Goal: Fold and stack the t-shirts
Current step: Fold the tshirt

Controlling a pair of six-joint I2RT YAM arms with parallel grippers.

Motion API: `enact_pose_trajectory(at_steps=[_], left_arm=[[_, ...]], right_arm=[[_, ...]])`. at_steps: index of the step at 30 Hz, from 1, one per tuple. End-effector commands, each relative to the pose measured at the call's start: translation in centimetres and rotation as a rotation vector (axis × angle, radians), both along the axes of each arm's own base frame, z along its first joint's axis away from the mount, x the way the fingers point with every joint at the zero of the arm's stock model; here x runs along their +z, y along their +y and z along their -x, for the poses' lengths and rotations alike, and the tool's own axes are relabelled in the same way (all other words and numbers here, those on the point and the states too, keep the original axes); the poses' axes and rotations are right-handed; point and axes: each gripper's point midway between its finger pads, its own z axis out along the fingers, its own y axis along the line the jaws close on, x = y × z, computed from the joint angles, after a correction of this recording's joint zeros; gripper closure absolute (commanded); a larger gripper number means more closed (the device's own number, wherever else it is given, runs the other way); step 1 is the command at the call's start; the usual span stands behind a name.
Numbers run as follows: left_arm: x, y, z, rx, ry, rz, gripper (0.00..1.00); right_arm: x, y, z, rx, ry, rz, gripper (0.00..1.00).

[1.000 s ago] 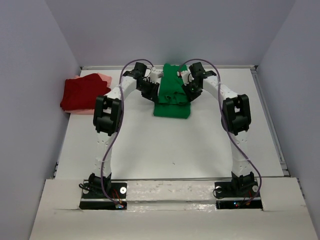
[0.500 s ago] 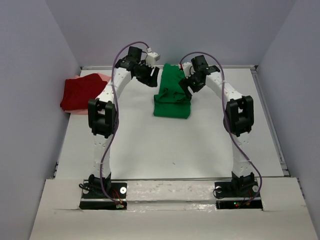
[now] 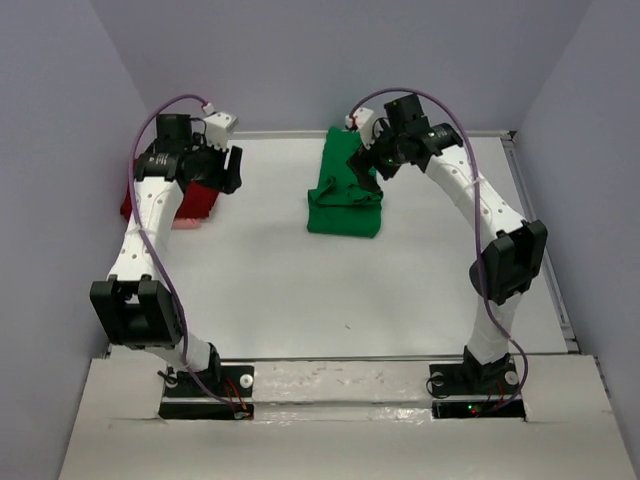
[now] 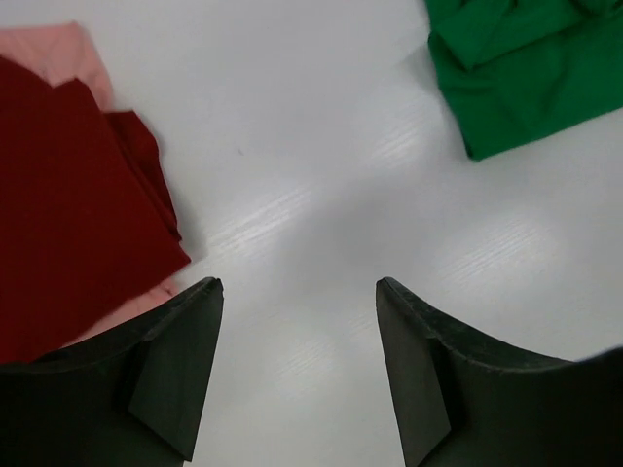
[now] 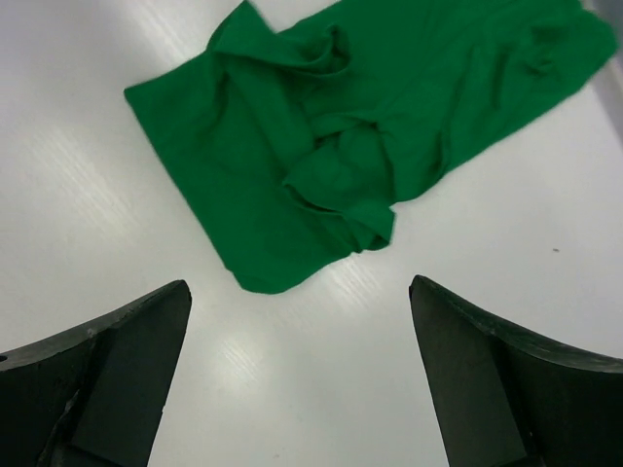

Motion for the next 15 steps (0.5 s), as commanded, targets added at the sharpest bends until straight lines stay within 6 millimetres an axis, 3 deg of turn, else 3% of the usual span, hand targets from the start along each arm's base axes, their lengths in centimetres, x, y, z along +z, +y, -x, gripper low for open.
enact_pose_trajectory(at_steps=[1,2,4,5,11,15], left_arm=[[-2.5,3.1,2.2,0.051,0.007,-0.059,0.27],[-4.3,4.5,3.2,0.091,0.04,-0.058,0.27],[-4.5,5.4,3.9,0.118,0.01,-0.061,0.27],[-5.8,6.3,4.5,0.149,0.027,-0.069,0.27],[-6.4,7.7,5.8,0.205,0.006,-0.103,0.27],[-6.2,8.1,5.8,0.224,-0.007,-0.103,0.27]], right_arm=[[-7.3,0.4,1.2,0.075,0.094,0.165,0.0],[-7.7,0.7,0.9,0.081,0.074,0.193,0.0],[-8.5,0.4,-0.8,0.044,0.011,0.249,0.0],[-8.9,0.3,-1.2,0.051,-0.002,0.269,0.0],[-11.7,-0.1,-4.0,0.039,-0.059,0.384,0.0],[-12.4,0.7,-5.1,0.041,-0.077,0.395,0.0]])
